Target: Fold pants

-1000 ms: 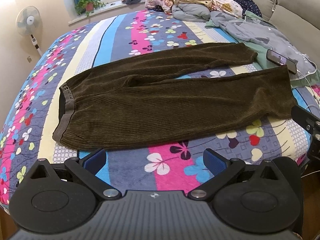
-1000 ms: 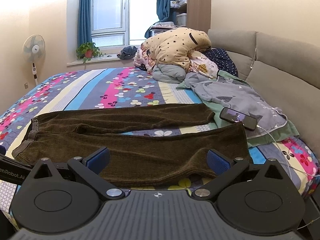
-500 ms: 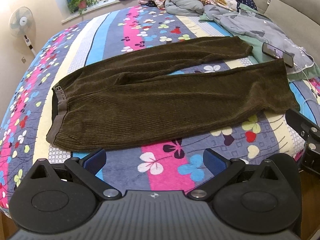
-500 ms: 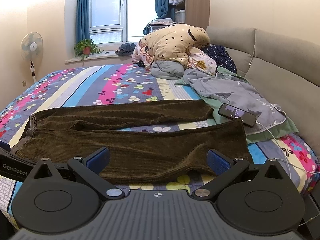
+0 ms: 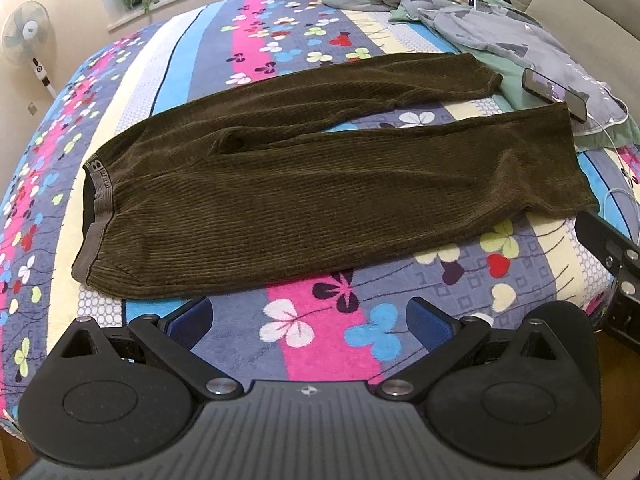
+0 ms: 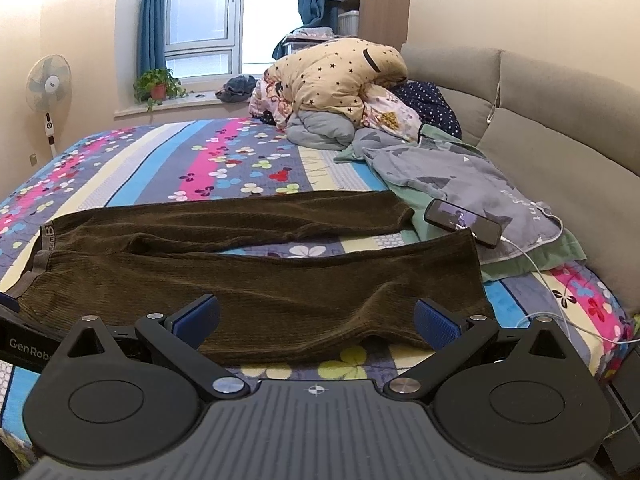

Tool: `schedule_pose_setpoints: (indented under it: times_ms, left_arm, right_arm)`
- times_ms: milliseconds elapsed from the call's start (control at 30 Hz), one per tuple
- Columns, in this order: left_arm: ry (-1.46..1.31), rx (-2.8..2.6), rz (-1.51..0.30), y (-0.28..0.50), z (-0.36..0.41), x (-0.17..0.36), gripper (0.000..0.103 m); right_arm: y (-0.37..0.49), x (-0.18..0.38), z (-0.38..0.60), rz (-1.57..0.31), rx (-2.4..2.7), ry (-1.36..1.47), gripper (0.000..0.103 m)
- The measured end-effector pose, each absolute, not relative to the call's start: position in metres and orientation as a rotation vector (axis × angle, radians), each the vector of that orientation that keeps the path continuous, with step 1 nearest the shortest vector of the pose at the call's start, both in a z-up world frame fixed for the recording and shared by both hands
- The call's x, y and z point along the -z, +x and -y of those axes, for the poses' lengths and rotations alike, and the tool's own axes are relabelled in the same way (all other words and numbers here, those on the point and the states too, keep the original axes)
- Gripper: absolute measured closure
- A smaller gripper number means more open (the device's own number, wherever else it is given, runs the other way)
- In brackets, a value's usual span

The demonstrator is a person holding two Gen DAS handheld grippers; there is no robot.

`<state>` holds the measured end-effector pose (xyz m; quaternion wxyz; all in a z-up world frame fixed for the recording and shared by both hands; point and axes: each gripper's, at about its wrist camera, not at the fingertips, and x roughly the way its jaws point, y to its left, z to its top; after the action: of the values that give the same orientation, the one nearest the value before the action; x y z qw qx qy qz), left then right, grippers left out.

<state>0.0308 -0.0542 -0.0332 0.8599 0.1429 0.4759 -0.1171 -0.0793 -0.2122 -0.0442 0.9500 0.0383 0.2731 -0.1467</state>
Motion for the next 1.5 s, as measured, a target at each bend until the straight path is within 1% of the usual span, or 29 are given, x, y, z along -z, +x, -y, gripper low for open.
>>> schedule_pose_setpoints:
  times_ms: [300,567,900,1100,1200,1367,1500]
  left_arm:
    - [0.284,0.232,-1.053,0.070,0.047,0.051,0.000]
    - [0.216,0.163,-1.110,0.110,0.009,0.070,0.000]
    - [0.081,-0.021,-1.166,0.157,-0.093,0.091,0.000]
    - [0.029,-0.115,-1.167,0.183,-0.155,0.107,0.000]
    - [0.014,-0.134,-1.132,0.191,-0.183,0.115,0.000]
    - [-0.032,-0.130,-1.002,0.212,-0.234,0.134,0.000]
    - [-0.146,-0.089,-1.004,0.224,-0.265,0.158,0.000]
  right_arm:
    - [-0.043,0.056,0.210,-0.618,0.305,0.065,0.000]
    - [0.000,0.067,0.193,-0.674,0.261,0.047,0.000]
    - [0.077,0.079,0.138,-0.746,0.151,0.005,0.000]
    - [0.124,0.086,0.091,-0.761,0.055,0.002,0.000]
    - [0.152,0.087,0.061,-0.747,-0.017,-0.012,0.000]
    - [0.218,0.089,-0.002,-0.717,-0.186,-0.044,0.000]
    - [0.285,0.102,-0.060,-0.731,-0.348,-0.046,0.000]
